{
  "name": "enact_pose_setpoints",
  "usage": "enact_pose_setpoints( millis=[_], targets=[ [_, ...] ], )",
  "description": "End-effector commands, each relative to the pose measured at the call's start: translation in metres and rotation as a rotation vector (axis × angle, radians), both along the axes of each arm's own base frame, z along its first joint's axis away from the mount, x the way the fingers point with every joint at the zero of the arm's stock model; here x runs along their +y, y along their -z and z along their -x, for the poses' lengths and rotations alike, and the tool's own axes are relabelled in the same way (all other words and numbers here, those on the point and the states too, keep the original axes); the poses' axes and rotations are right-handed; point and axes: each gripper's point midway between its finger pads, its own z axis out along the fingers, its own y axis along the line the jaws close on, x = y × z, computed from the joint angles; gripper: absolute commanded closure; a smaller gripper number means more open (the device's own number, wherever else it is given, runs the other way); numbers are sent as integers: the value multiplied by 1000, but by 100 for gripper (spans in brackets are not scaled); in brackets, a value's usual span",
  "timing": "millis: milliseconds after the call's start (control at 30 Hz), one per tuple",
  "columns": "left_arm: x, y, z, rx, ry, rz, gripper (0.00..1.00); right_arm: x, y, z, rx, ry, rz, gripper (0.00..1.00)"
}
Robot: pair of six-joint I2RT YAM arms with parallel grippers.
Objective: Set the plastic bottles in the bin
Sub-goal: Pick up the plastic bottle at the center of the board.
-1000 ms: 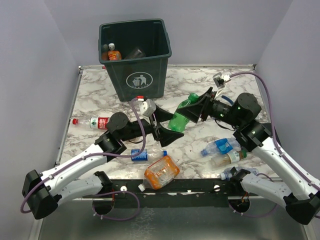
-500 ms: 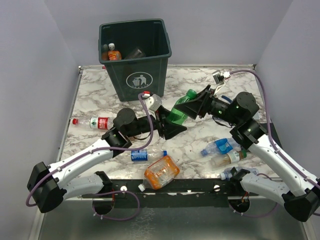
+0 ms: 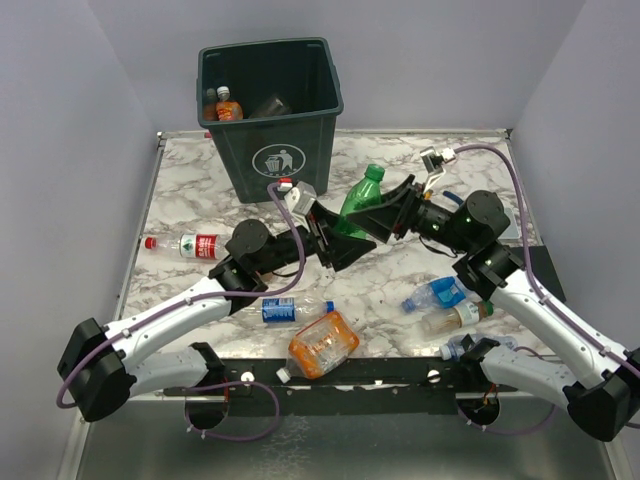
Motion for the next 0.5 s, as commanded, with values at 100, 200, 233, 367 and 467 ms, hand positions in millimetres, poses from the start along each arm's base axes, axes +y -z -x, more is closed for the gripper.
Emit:
enact_pose_setpoints(
  millis=[100,200,233,367,467],
  targets=[
    [-7,-21,0,-16,-1,79,100,6,1,-4,14,-9,-44,44],
    [-7,-23,0,-20,-7,86,96,8,2,-8,22,-7,-59,62],
    [-7,-22,0,-24,-9,85,83,7,3,-9,21,4,-60,66],
    [8,-23,-2,-36,-71,96,2,-4,8,-12,-29,77,24,69],
    [28,-25,-6,-75,-170,54,1,-22,16,-14,-90,161,163,69]
  ],
)
